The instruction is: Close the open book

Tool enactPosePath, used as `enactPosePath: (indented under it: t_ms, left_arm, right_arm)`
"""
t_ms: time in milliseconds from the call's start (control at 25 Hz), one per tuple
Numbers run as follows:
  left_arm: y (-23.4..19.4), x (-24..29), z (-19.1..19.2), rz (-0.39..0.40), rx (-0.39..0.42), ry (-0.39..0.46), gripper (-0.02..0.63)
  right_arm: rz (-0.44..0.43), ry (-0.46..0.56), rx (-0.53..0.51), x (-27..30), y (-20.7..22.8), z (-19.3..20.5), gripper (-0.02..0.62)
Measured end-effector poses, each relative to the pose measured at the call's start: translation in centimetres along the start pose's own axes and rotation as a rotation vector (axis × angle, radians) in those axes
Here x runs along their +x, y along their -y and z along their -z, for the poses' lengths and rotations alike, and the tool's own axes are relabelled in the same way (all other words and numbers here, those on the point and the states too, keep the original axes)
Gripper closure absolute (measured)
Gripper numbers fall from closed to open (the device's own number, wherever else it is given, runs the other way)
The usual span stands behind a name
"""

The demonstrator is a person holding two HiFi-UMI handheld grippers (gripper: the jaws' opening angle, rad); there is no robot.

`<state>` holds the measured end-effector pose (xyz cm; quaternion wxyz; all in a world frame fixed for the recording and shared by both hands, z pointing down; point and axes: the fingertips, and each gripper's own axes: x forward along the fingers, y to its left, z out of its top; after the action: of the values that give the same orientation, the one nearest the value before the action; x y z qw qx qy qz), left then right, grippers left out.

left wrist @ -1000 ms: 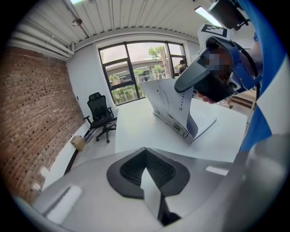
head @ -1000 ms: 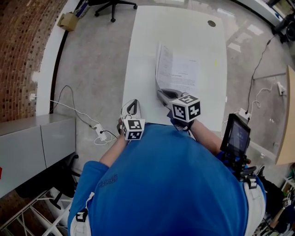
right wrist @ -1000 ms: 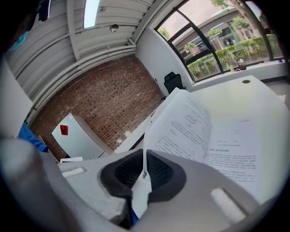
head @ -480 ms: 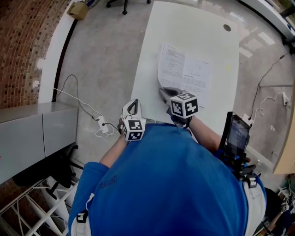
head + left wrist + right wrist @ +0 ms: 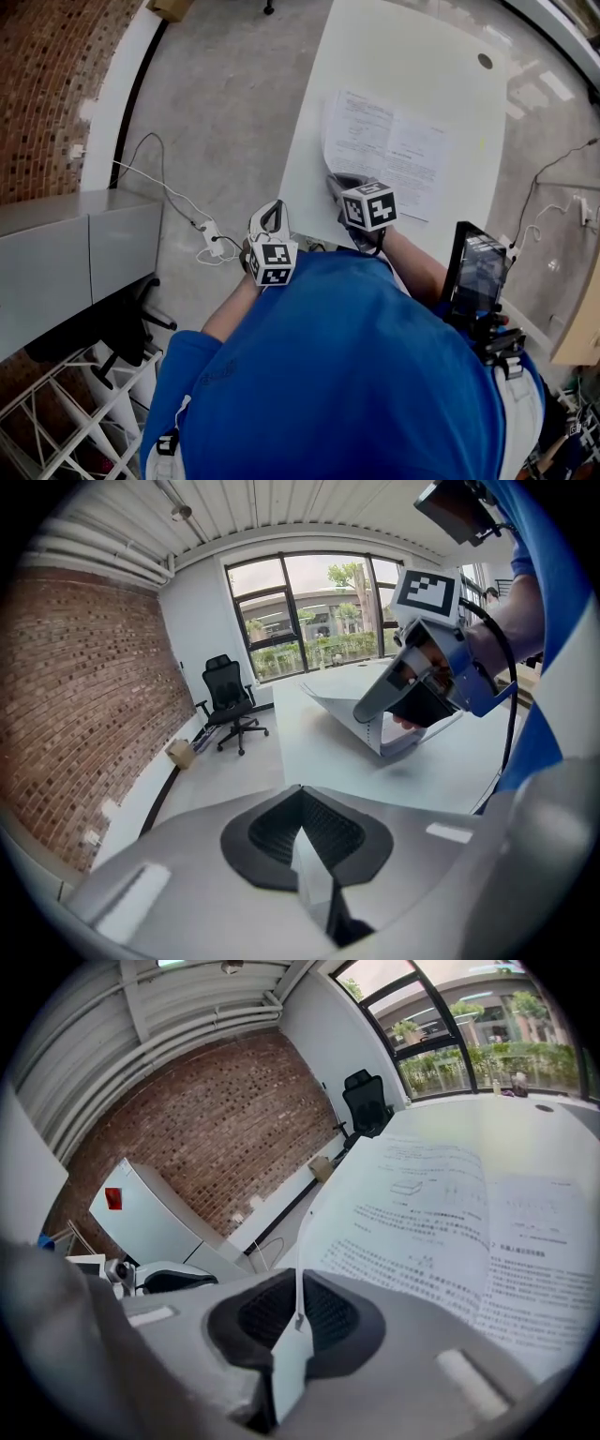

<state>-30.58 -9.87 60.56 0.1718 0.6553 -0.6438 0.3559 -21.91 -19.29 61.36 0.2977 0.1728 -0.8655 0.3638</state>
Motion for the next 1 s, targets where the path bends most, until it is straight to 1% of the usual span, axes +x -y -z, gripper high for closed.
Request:
enactPosePath:
  t_ms: [160,480,640,720,840,920,1000]
  left_arm:
    - [-0.7,-0.4,0.7,-0.011,-0.011,-0.013,0.6]
    - [-1.4,-0.8,1.6,-0.025,-0.034,-0.026,0.6]
    - [-2.2,-0.4,2.1,-0.024,-0.037,-0.026,0.6]
    - [-2.4,-0.3,2.2,-0.025,-0.038,-0.026,0.6]
    - [-2.4,-0.2,2.3,-0.022,-0.037,-0.027,0.6]
    - [-2.5,-0.1,2.3,-0.018,-0.036,-0.024,0.6]
    - [-2.7,0.0,2.3,-0.014,-0.035,-0.022,0.6]
  right_arm:
    - [0.013,-0.051,-0.014,1.6,0.3,1.0,0.574]
    - [0.046,-0.099,-0.032,3.4,0.3,1.7,0.568]
    - [0.059,-0.144,-0.073,4.9,0.0,1.9,0.531]
    - [0.067,-0.165,-0.097,5.1,-0.2,2.0,0.523]
    - [0.078,-0.203,-0.073,5.2,-0.1,2.9,0.497]
    - [0.072,-0.218,-0.09,5.4,-0.3,3.2,0.469]
    - [0.047,-0.213,-0.135,5.9,-0.9,3.1,0.431]
